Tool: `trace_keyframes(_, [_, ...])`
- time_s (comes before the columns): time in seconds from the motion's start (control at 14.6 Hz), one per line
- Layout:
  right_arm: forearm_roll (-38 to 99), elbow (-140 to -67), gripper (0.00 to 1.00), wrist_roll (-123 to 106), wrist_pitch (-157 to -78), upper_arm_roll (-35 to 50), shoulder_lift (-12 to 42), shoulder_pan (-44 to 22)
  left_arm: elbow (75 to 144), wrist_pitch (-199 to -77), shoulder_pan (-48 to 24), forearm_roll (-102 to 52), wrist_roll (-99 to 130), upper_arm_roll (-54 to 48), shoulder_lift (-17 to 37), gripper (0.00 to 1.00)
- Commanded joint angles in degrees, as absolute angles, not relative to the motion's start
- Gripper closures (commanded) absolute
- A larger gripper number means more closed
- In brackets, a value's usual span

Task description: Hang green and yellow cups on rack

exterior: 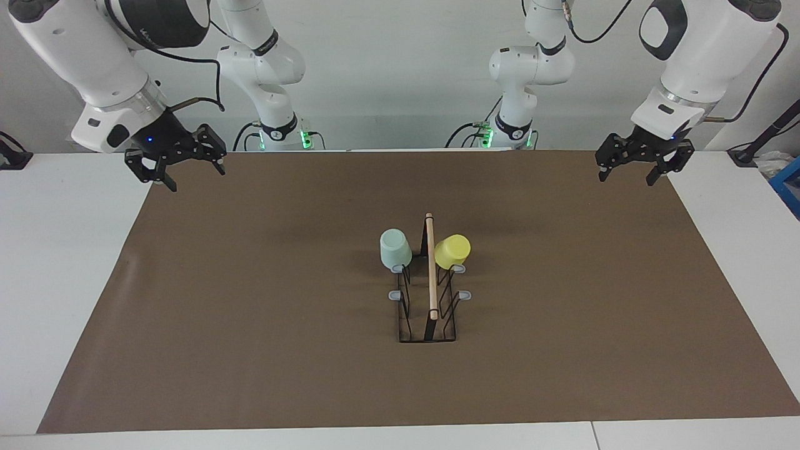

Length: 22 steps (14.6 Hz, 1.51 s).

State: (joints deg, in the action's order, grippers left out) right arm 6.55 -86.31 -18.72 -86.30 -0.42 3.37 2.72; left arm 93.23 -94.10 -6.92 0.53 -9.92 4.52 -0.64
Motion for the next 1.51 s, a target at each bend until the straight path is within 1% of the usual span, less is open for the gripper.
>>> trace_keyframes(0.0, [5.53, -85.34, 0.0, -17.05, -85.25, -5.27, 3.78, -1.4, 92.81, -93.34, -6.5, 1.41, -9.58, 4.13, -0.79, 0.0])
trace_keyframes(0.34, [4.75, -86.4, 0.0, -15.21, -85.34, -6.15, 2.99, -3.16, 92.81, -93.34, -5.98, 1.41, -9.58, 4.13, -0.79, 0.0])
trace_keyframes(0.69, [4.57, -87.19, 0.0, -15.21, -85.52, -6.24, 2.64, -3.25, 92.81, -93.34, -4.4, 1.41, -9.58, 4.22, -0.79, 0.0])
trace_keyframes(1.23, [3.25, -86.92, 0.0, -15.21, -84.82, -5.71, 2.81, -3.16, 92.81, -93.34, -5.27, 1.41, -9.58, 4.13, -0.79, 0.0])
trace_keyframes(1.44, [3.16, -86.75, 0.0, -15.21, -84.29, -5.89, 2.81, -4.13, 92.81, -93.42, -5.71, 1.41, -9.32, 3.26, -0.79, 0.0])
